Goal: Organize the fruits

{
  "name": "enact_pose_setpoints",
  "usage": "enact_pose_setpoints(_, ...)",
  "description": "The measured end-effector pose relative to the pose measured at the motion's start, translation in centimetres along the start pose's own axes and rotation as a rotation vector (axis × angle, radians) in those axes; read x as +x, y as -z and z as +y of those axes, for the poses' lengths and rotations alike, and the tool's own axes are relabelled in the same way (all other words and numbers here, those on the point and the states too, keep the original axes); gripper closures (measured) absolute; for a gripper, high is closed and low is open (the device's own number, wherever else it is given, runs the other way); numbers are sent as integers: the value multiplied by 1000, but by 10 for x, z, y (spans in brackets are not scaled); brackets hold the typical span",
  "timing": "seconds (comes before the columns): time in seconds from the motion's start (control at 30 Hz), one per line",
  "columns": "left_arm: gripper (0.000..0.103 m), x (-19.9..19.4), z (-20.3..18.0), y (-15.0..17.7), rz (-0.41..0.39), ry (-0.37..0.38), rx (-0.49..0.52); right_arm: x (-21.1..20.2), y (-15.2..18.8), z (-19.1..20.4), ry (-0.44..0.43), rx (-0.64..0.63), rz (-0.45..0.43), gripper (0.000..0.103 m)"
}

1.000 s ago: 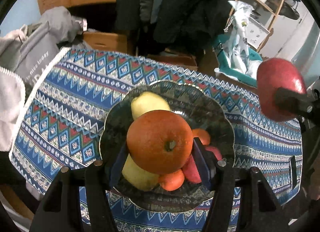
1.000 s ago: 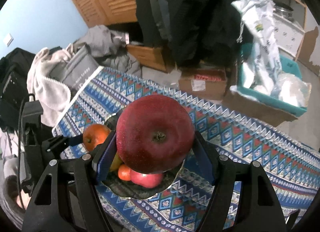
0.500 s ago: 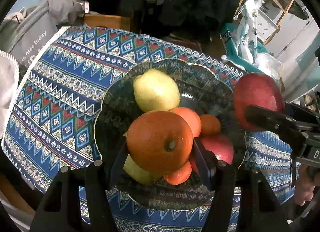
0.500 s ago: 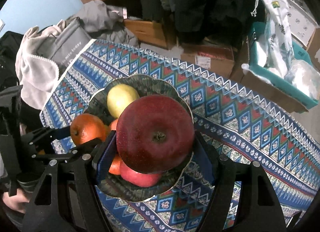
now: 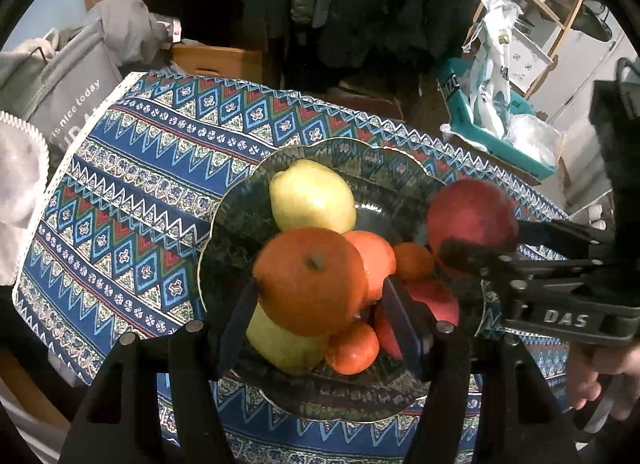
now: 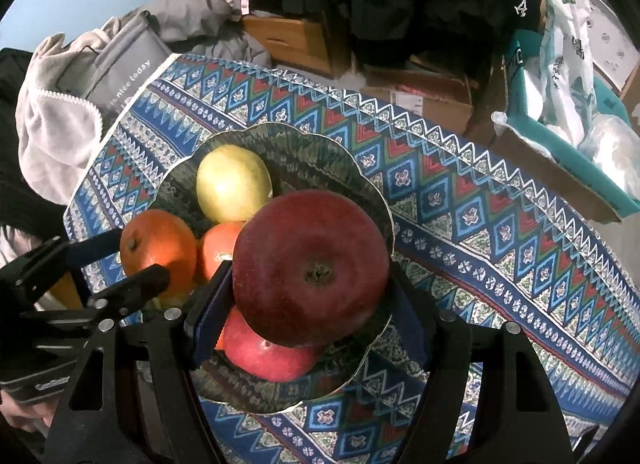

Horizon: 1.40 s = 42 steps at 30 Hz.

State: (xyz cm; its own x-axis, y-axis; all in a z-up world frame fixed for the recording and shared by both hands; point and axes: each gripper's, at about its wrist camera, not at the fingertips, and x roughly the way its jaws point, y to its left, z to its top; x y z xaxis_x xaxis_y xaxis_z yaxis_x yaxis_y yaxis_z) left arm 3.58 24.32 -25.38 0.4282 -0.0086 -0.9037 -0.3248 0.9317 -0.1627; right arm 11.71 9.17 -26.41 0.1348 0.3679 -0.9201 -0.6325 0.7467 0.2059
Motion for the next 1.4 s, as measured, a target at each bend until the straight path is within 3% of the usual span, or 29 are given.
enact_pose_setpoints(0.2, 37, -6, -2, 0, -10, -7, 8, 11, 3, 1, 19, -10, 34, 29)
enact_pose_setpoints(0.37, 37, -12, -3, -1, -24, -7, 7, -8, -3, 2, 3, -24, -42, 29)
enact_pose_setpoints(0.63, 37, -36, -12, -1, -73, -25, 39, -35, -7, 11, 10, -35, -88, 29)
enact_pose_setpoints(0.73, 37, -50, -17, -3, -102, -26, 44, -53, -7, 14, 34, -44, -124, 29)
enact_pose_setpoints(0.83, 28, -68, -24, -6, -147, -39, 60, -78, -7, 16, 62, -44, -174, 29)
enact_pose_setpoints(1.03, 27, -102, -42, -6, -231, -60, 112, -129, -3, 16, 109, -28, -278, 29)
enact_pose_setpoints(1.4, 21, -160, -72, -3, -341, -26, 161, -214, 19, 10, 134, 15, -433, 27)
